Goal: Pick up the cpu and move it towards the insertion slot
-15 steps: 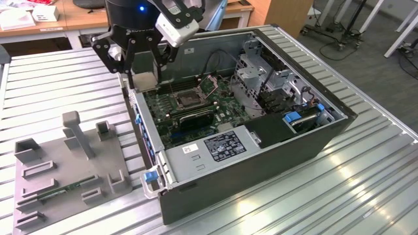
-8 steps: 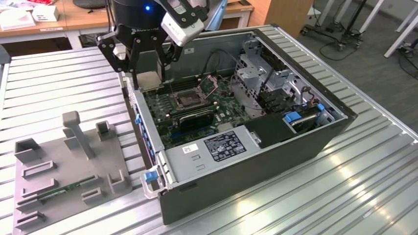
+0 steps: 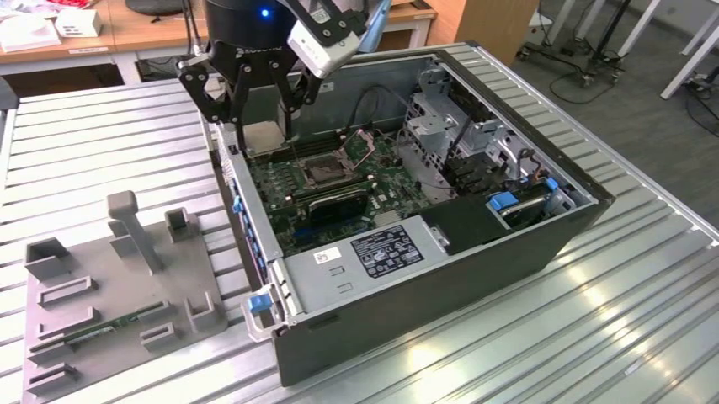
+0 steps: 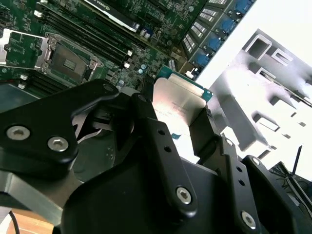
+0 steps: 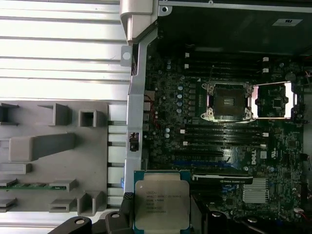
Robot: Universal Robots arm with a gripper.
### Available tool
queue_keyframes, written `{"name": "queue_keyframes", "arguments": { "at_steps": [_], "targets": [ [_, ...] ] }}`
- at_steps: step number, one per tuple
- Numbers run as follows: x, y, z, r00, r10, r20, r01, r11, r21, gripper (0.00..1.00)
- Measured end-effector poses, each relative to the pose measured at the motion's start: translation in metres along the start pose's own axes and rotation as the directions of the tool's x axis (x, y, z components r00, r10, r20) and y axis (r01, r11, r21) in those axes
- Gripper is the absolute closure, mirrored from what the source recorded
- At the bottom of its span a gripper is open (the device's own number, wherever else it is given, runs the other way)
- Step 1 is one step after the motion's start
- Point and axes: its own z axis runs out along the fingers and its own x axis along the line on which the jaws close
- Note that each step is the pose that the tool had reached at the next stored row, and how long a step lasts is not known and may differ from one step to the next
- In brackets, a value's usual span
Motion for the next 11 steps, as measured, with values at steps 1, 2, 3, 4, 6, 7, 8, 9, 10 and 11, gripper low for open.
{"name": "queue_keyframes", "arguments": {
  "at_steps": [1,2,3,4,6,7,8,9,10,11],
  "targets": [
    [-0.0010,0.0000,0.0000,1.0000,0.000,0.0000,0.000,1.0000,0.0000,0.46],
    [-0.0020,0.0000,0.0000,1.0000,0.000,0.0000,0.000,1.0000,0.0000,0.46],
    [-0.0029,0.0000,0.0000,1.0000,0.000,0.0000,0.000,1.0000,0.0000,0.46],
    [-0.0040,-0.0001,0.0000,1.0000,0.000,0.0000,0.000,1.0000,0.0000,0.46],
    [-0.0060,-0.0001,0.0000,1.0000,0.000,0.0000,0.000,1.0000,0.0000,0.46],
    [-0.0069,-0.0001,0.0000,1.0000,0.000,0.0000,0.000,1.0000,0.0000,0.46],
    [-0.0079,-0.0001,0.0000,1.0000,0.000,0.0000,0.000,1.0000,0.0000,0.46],
    [-0.0089,-0.0002,0.0000,1.0000,0.000,0.0000,0.000,1.0000,0.0000,0.46],
    [-0.0099,-0.0002,-0.0001,1.0000,0.000,0.0000,0.000,1.0000,0.0001,0.46],
    [-0.0109,-0.0002,0.0000,1.0000,0.000,0.0000,0.000,1.0000,0.0000,0.46]
  ]
}}
